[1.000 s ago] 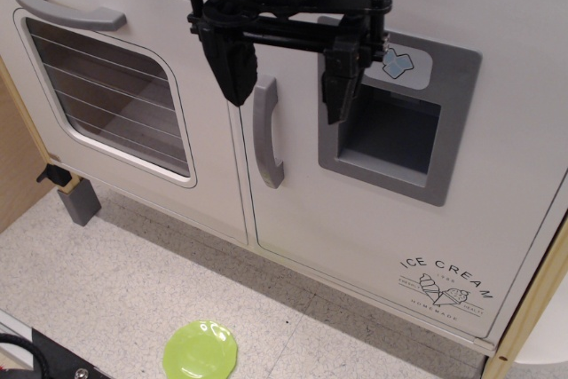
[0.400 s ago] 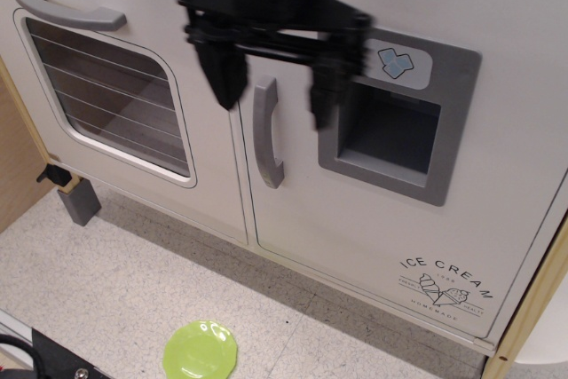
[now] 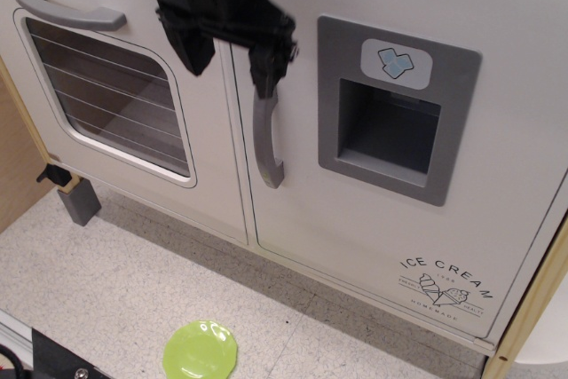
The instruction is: Open fridge
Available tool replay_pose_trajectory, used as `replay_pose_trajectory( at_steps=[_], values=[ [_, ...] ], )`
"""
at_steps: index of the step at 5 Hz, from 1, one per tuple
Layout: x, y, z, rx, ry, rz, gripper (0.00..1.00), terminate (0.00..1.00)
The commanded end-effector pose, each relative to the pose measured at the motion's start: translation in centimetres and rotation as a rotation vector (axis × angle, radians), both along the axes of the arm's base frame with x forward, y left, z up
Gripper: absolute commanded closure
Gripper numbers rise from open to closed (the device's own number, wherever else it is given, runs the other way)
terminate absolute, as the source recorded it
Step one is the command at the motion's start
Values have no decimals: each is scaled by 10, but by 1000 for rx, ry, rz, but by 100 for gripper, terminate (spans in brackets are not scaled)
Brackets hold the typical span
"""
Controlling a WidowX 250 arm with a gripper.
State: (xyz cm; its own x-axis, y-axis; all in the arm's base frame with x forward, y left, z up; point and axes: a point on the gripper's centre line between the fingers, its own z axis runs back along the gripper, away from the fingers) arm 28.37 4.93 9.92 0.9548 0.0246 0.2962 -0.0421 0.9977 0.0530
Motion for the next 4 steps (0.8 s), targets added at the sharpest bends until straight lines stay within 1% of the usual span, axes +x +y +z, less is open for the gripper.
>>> replay_pose_trajectory(
  at_steps=[1, 2, 3, 4],
  values=[
    [19, 4, -35, 23, -72, -155, 0, 0],
    [19, 1, -44, -4, -108, -134, 0, 0],
    [27, 2, -53, 18, -274, -52, 0, 0],
    [34, 3, -55, 21, -284, -2, 0, 0]
  ],
)
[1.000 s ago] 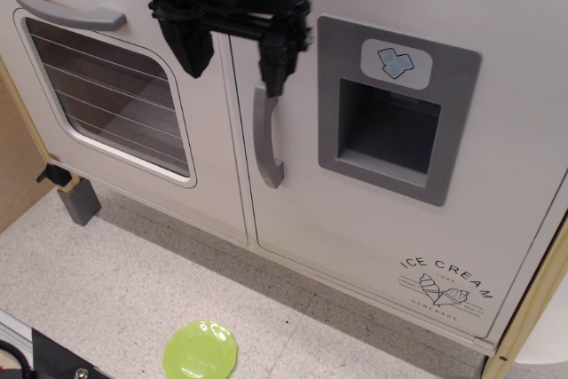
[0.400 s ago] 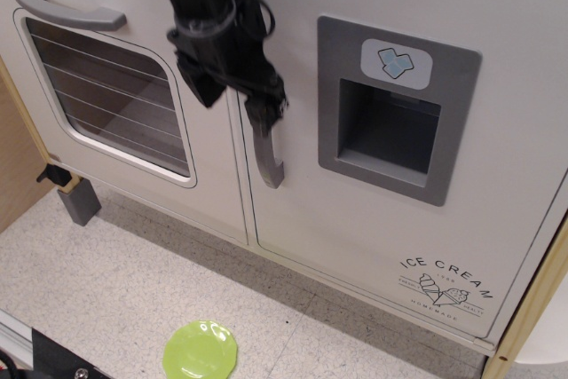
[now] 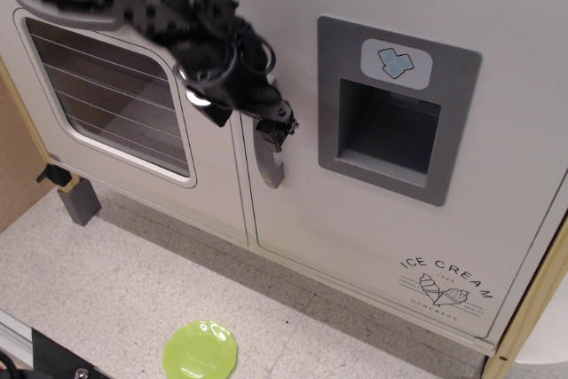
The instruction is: Open fridge
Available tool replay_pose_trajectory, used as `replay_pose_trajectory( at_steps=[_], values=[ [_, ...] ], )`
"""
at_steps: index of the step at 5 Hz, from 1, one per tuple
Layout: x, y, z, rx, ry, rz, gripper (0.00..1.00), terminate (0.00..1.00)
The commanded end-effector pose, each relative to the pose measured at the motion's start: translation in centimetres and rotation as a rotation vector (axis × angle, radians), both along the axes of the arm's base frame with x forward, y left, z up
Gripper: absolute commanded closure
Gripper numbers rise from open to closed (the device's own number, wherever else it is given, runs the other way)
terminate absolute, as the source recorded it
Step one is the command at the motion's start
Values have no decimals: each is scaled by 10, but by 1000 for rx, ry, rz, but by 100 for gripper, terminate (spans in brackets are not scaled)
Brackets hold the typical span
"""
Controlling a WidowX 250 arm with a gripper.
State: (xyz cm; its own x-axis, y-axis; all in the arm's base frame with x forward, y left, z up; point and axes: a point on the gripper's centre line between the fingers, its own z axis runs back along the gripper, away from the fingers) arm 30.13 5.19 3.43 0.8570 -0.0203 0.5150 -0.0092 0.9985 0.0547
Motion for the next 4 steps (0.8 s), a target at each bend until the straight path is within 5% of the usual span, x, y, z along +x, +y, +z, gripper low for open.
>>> replay_pose_trajectory(
  at_steps=[1, 4],
  values=[
    [20, 1, 6, 25, -35, 36, 100, 0],
    [6, 1, 14, -25, -46, -9, 100, 0]
  ],
)
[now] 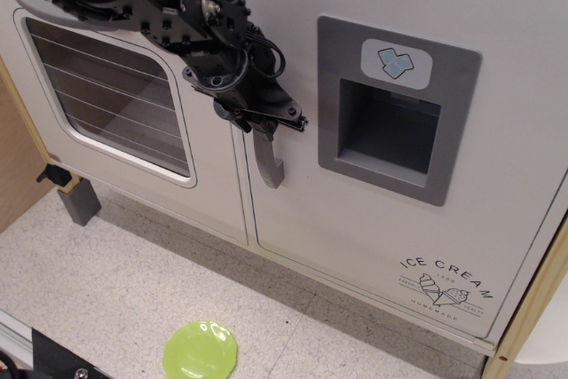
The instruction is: Open fridge
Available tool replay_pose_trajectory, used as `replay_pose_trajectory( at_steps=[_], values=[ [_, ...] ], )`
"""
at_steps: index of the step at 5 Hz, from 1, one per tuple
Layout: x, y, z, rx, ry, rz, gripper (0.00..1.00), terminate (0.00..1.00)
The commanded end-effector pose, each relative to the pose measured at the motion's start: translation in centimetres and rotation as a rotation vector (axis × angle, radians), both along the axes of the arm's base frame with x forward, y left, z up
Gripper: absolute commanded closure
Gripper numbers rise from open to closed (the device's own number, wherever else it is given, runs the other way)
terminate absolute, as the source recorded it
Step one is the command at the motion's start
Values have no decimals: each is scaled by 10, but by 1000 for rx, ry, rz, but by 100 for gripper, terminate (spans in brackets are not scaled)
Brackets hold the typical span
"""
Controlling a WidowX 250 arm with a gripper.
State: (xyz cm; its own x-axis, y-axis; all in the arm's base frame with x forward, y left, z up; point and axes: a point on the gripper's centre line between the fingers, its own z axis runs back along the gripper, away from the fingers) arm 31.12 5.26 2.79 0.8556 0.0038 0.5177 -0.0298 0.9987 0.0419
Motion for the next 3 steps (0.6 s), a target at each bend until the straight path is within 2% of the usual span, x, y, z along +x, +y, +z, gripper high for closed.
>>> replay_pose_trajectory(
  at_steps=[1, 2, 3],
  values=[
    [-26, -3, 29, -32, -11, -52, 100, 0],
    [-48, -3, 30, -47, 36, -67, 100, 0],
    [-60, -7, 40, -66, 119, -41, 0, 0]
  ],
)
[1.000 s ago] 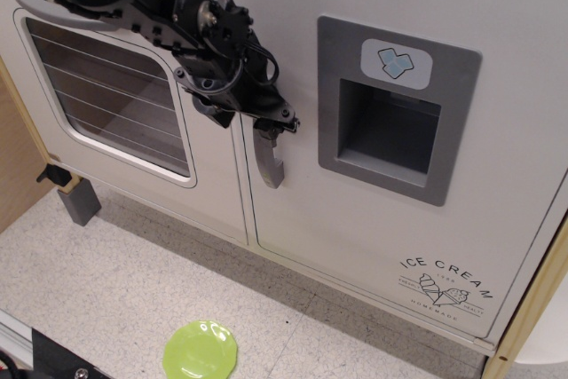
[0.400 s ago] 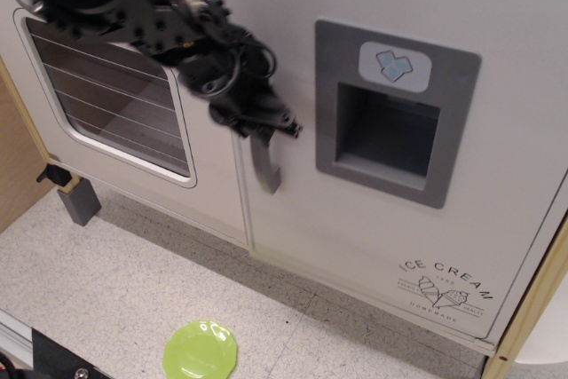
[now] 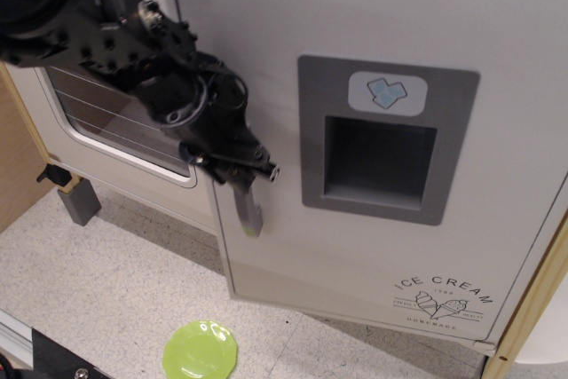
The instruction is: Open fridge
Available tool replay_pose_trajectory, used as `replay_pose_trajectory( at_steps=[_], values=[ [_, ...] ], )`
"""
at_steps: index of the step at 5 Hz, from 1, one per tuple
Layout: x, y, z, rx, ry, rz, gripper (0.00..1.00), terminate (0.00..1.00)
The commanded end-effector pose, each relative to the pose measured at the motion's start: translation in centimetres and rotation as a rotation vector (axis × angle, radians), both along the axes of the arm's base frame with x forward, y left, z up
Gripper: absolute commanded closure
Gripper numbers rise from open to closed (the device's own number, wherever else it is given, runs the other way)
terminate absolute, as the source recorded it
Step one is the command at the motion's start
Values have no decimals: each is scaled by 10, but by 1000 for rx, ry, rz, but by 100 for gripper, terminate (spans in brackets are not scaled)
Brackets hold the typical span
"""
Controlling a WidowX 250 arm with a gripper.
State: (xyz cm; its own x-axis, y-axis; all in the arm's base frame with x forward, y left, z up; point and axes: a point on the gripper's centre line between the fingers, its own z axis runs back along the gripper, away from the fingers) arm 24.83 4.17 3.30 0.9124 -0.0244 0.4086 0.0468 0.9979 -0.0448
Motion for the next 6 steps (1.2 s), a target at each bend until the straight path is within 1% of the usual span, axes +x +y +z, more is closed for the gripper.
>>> replay_pose_trajectory(
  at_steps=[1, 2, 3, 4, 5, 6],
  values=[
    [-11, 4, 56, -54, 59, 126, 0, 0],
    [-27, 15, 72, -81, 103, 182, 0, 0],
    [-17, 55, 70, -132, 155, 393, 0, 0],
    [-9, 88, 85, -146, 107, 509, 0, 0],
    [-7, 117, 96, -136, 71, 621, 0, 0],
    [-5, 129, 104, -115, 45, 722, 0, 0]
  ],
)
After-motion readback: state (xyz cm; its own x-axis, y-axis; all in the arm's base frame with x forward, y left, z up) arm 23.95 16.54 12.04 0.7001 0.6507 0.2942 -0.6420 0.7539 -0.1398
